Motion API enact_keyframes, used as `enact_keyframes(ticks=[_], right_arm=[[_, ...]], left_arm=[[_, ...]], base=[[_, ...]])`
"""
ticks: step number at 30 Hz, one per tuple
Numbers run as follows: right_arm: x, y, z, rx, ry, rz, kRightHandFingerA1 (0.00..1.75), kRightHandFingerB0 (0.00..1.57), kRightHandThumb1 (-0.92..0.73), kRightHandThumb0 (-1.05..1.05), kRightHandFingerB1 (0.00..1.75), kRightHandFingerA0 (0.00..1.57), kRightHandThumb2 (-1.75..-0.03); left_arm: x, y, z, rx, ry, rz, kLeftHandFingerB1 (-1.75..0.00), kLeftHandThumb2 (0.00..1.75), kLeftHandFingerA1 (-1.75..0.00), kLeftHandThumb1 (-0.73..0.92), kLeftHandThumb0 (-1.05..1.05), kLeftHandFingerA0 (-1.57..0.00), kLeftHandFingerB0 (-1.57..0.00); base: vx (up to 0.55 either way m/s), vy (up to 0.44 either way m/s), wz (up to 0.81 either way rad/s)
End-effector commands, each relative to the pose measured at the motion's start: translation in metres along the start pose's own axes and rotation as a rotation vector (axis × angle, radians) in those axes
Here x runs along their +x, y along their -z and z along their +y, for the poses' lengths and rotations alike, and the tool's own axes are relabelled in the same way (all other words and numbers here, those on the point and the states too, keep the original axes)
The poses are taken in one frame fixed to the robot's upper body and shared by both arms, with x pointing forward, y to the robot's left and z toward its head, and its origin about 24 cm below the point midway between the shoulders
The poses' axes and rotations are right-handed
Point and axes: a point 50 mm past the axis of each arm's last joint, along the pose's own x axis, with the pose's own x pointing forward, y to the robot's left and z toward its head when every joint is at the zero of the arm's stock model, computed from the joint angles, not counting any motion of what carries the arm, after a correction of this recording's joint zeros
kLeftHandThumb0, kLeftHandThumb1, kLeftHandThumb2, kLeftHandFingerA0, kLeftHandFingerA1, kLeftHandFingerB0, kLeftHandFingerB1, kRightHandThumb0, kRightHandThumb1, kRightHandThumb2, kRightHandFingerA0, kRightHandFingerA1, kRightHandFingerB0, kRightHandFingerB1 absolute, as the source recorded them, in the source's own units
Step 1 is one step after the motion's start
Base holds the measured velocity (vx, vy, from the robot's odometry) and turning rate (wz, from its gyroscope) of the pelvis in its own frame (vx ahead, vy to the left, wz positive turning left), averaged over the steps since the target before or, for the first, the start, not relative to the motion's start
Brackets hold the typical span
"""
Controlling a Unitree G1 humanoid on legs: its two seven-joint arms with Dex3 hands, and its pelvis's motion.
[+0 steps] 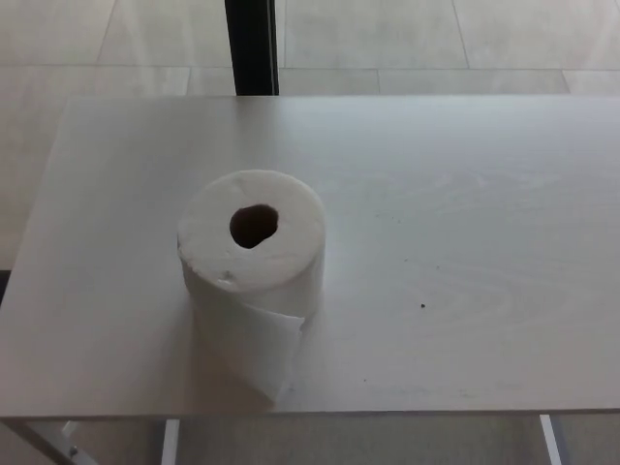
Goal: A toilet paper roll is kept in the middle of the desk infront of the robot. The robot places its left hand on the top of the toilet paper roll to hold it still and uses its right hand to tear off a piece of toilet paper from it and hands the paper to a person
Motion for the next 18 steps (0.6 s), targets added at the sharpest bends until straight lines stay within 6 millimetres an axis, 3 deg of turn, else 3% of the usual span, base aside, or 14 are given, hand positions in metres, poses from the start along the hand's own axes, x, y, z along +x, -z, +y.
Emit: enact_keyframes(ticks=[1,13,14,15,16,17,18], right_arm=[[-0.002,-0.005,-0.007,0.041,-0.030,-0.064,0.62,0.34,-0.50,-0.76,0.47,0.35,-0.68],[-0.004,0.000,-0.011,0.039,-0.026,-0.057,0.62,0.34,-0.50,-0.76,0.47,0.35,-0.68],[0.006,-0.088,-0.043,0.371,0.114,-0.344,0.59,0.06,-0.48,-0.78,0.45,0.15,-0.89],[0.003,-0.105,-0.050,0.442,0.123,-0.425,0.62,0.09,-0.61,-0.80,0.44,0.17,-0.60],[-0.005,-0.127,-0.054,0.480,0.153,-0.549,0.63,0.13,-0.46,-0.81,0.51,0.20,-0.88],[-0.008,-0.134,-0.055,0.492,0.167,-0.593,0.63,0.13,-0.46,-0.81,0.51,0.20,-0.88],[-0.014,-0.142,-0.056,0.501,0.164,-0.650,0.62,0.16,-0.61,-0.82,0.44,0.18,-0.60]], left_arm=[[-0.004,-0.001,0.008,-0.018,0.048,-0.043,-0.55,1.05,-0.62,0.64,-0.67,-0.39,-0.32],[-0.003,0.000,0.004,-0.012,0.061,-0.038,-0.55,1.05,-0.62,0.64,-0.67,-0.39,-0.32],[-0.048,-0.103,0.113,-0.180,-0.216,-0.459,-0.59,0.65,-0.76,0.86,-0.76,-0.55,-0.41],[-0.065,-0.121,0.131,-0.163,-0.249,-0.536,-0.60,0.66,-0.74,0.89,-0.79,-0.54,-0.34],[-0.083,-0.142,0.146,-0.133,-0.281,-0.612,-0.61,0.66,-0.73,0.88,-0.81,-0.52,-0.30],[-0.089,-0.149,0.150,-0.127,-0.293,-0.640,-0.61,0.66,-0.73,0.88,-0.81,-0.52,-0.30],[-0.096,-0.157,0.155,-0.138,-0.299,-0.682,-0.64,1.08,-0.73,0.65,-0.76,-0.49,-0.34]], base=[[0.00,0.000,0.00],[0.00,0.000,0.00],[0.00,0.000,0.00],[0.00,0.000,0.06],[0.00,0.000,0.00],[0.00,0.000,0.00],[0.00,0.000,0.00]])
